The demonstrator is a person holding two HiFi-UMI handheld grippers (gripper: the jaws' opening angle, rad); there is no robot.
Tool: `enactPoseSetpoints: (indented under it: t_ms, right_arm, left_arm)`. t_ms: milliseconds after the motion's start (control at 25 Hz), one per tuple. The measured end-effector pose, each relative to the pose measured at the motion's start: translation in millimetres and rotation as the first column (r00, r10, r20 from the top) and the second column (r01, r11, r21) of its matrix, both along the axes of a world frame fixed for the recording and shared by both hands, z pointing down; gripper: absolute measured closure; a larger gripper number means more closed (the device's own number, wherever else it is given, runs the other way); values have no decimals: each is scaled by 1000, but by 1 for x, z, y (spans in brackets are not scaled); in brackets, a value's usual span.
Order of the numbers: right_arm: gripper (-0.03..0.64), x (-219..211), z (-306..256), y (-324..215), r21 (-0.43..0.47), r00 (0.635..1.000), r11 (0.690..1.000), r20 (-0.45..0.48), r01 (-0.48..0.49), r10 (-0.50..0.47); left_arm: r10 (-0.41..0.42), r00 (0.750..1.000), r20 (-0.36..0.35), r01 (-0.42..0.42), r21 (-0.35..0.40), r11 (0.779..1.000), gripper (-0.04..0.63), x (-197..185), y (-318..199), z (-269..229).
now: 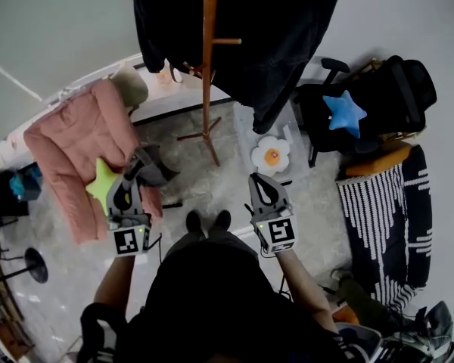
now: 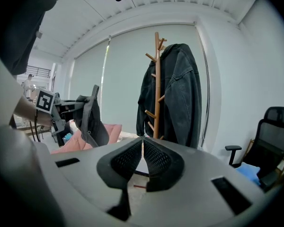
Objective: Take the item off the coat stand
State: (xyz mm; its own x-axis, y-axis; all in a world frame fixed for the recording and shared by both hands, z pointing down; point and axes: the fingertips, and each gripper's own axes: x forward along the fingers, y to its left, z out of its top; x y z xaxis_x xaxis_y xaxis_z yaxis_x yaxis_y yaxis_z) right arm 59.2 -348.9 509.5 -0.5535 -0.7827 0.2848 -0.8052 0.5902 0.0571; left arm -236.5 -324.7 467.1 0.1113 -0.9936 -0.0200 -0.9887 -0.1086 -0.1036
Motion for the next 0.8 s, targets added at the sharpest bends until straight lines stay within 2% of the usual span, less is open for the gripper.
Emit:
enactPoseSetpoints:
  t_ms: [480,800]
  right_arm:
    - [588,27,6,4,42,997,997,-6,-71,71]
    - [598,26,5,1,61,996,995,-31,-77,79]
  left_arm:
    - [-32,999,9,32,4,999,569,-9,13,10]
    - [-31,1000,1,31,2,1000,569,-7,13,16]
